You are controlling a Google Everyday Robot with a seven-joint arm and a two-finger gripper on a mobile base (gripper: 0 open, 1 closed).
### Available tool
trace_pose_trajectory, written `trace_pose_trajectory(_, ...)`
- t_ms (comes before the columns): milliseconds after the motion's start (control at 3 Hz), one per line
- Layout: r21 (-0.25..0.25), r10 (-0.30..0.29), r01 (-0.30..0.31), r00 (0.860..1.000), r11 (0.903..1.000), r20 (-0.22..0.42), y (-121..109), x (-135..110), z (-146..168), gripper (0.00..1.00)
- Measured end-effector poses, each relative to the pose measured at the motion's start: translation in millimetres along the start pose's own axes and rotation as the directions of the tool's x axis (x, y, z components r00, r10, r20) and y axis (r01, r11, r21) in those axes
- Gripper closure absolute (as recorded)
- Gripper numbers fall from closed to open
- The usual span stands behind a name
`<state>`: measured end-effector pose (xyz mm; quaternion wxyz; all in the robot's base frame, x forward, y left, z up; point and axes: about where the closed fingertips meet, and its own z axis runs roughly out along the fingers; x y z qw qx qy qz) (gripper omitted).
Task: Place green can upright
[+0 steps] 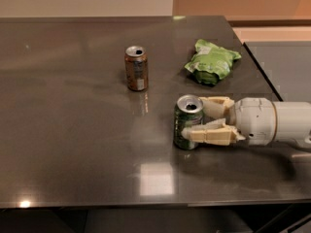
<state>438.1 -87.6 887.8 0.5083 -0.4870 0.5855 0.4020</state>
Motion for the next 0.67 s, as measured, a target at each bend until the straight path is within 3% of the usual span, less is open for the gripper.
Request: trace_pose_trajectory(667, 0.009, -0.007, 0.007, 1.000, 0.9999, -0.018, 1.2, 6.2, -1.5, 0.00)
